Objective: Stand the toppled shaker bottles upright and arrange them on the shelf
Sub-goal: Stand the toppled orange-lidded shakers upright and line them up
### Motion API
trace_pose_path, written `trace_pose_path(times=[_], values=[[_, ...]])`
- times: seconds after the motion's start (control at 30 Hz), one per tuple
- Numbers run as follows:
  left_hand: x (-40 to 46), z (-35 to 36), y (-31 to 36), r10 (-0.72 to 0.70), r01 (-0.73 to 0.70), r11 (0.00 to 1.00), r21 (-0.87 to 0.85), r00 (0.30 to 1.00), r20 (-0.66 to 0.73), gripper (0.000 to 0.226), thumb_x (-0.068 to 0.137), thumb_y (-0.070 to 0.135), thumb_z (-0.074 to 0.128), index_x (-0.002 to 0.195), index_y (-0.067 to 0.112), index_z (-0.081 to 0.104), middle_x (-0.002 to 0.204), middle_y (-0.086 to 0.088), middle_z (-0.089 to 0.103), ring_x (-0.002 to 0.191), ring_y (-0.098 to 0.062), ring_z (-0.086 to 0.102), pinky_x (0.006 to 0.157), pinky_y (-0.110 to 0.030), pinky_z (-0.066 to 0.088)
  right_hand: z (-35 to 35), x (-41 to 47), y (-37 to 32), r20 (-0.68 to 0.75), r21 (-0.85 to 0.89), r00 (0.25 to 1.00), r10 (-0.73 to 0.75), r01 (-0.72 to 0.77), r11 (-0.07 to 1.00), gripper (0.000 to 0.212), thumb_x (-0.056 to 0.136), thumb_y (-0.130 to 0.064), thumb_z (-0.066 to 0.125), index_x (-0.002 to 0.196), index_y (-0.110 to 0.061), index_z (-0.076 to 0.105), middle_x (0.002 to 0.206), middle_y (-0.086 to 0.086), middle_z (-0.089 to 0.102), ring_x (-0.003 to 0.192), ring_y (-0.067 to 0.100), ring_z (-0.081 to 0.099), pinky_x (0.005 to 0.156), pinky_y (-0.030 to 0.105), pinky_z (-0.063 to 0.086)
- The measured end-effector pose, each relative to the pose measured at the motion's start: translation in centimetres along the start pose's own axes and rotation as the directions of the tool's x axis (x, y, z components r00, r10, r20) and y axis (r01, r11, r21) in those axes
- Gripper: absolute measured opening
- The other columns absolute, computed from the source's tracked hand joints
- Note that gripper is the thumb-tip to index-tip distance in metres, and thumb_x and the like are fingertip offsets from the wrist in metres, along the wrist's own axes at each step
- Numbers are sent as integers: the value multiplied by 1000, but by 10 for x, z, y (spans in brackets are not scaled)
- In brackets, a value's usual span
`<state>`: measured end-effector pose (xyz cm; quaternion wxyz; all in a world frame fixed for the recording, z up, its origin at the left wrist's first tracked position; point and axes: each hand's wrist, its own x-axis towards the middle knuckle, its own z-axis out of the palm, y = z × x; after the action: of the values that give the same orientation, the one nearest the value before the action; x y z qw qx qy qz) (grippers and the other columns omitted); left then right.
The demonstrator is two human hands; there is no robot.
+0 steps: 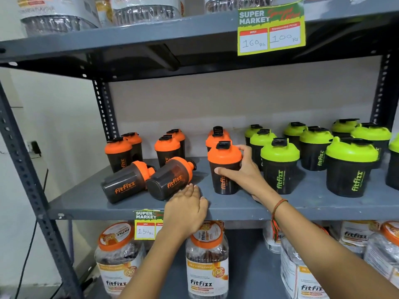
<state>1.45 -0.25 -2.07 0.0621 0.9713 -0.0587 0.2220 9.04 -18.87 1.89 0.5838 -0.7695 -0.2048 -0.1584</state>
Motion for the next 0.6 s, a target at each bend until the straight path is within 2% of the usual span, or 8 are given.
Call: trace_pose_path(times=[0.07,0.13,0.23,0.3,0.37,0.5,0.53,0.6], values=[[0,0,1,1,-1,1000,-4,1000,-9,58,98,41,23,145,10,37,153,-11,38,141,-20,35,116,-34,29,0,-6,-5,-56,-20,998,-21,20,1000,88,66,-46,86,133,-39,29,133,-4,53,118,14,54,97,34,47],[-2,-1,1,1,-1,1000,-12,1000,-24,57,98,40,23,144,11,38,152,-10,39,140,-21,36,115,-34,28,3,-14,-17,-219,-104,969,-117,96,990,87,69,-51,81,139,-29,35,138,0,50,126,17,49,104,38,42],[-9,-5,0,29,-30,999,-28,999,-17,57,99,41,22,144,11,38,153,-10,38,141,-22,35,116,-35,27,12,-28,-44,-409,-333,818,-406,281,900,69,76,-48,69,133,-17,48,132,2,53,125,21,47,106,40,38],[-18,-9,-2,81,-81,997,-16,997,-8,57,99,42,21,145,11,37,153,-11,37,141,-23,35,116,-34,27,22,-33,-66,-422,-458,707,-567,373,807,55,80,-39,68,127,-13,53,123,3,56,117,22,49,104,38,36],[-31,-17,-6,152,-152,988,-16,988,-10,56,99,43,22,143,13,39,151,-10,41,139,-23,38,115,-33,28,38,-34,-88,-391,-517,659,-643,421,745,47,81,-32,68,121,-12,57,116,3,58,110,23,50,102,33,36],[-66,-46,-36,203,-228,961,-158,966,-157,45,98,45,21,118,26,57,125,2,64,113,-19,60,88,-35,51,82,-31,-115,-288,-463,753,-591,431,775,43,81,-35,67,120,-20,55,113,-8,56,107,18,52,94,19,32],[-73,-54,-50,179,-224,957,-183,956,-233,44,98,45,22,114,28,58,118,5,68,107,-17,62,82,-33,51,93,-28,-116,-261,-427,807,-530,395,813,46,81,-36,67,122,-21,54,116,-9,56,110,16,52,94,22,35],[-82,-66,-86,74,-175,949,-262,932,-354,46,98,45,23,119,29,61,121,8,68,113,-11,60,93,-29,48,114,-19,-112,-208,-342,915,-344,262,903,54,81,-36,72,128,-18,53,128,-2,57,120,21,52,101,35,41]])
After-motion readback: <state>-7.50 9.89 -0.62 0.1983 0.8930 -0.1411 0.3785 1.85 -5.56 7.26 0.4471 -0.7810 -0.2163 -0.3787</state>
